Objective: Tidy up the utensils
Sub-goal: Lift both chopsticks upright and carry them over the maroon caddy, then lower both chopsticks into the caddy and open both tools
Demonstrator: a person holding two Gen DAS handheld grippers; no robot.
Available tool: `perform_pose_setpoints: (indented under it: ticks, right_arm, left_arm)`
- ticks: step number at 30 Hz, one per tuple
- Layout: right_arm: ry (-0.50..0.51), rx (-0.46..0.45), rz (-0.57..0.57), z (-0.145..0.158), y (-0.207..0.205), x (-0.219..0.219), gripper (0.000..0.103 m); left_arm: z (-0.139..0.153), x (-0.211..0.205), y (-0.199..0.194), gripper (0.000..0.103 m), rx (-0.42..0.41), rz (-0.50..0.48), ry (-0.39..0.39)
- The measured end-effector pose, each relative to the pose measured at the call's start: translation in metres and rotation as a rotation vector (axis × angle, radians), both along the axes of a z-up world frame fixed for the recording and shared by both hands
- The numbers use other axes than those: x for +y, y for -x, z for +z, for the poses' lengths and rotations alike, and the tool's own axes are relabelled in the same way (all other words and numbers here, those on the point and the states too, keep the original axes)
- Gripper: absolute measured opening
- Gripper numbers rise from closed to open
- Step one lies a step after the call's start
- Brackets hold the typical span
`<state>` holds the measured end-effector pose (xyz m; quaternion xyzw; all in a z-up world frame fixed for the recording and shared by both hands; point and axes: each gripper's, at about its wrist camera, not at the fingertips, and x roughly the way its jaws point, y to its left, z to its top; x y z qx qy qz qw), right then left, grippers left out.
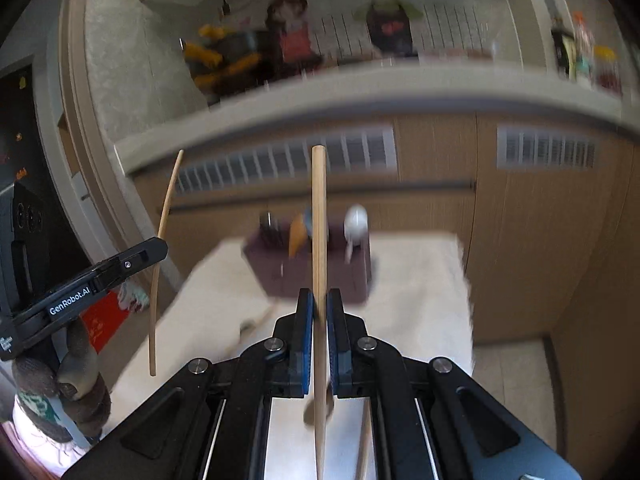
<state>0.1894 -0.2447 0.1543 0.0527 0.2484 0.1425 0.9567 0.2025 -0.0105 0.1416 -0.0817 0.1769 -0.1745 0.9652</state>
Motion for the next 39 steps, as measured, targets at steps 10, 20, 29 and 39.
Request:
perform_pose_setpoints:
  ticks: [10,20,29,39]
  right_arm:
    - [0.05,-0.326,-0.079,0.097,-0.075,0.028,0.007]
    - [0.061,-0.292,-0.076,0.05,-0.143,0.047,0.007]
    - [0.055,-0.158,-0.068,-0.011,-0.192,0.048,0.007]
    - [0.076,-0.097,-0.065,-0.046,-0.205,0.054,0.007]
  left_arm:
    - [0.074,0.01,-0.072,0.005,-0.345,0.138,0.054]
    - [0.023,0.021,-0.142,0.005,-0.234,0.161,0.083]
    - [-0.03,0.014,-0.186,0.005,-0.134,0.141,0.079]
    - [-0.078,0.006,-0.208,0.005,-0.013,0.111,0.058]
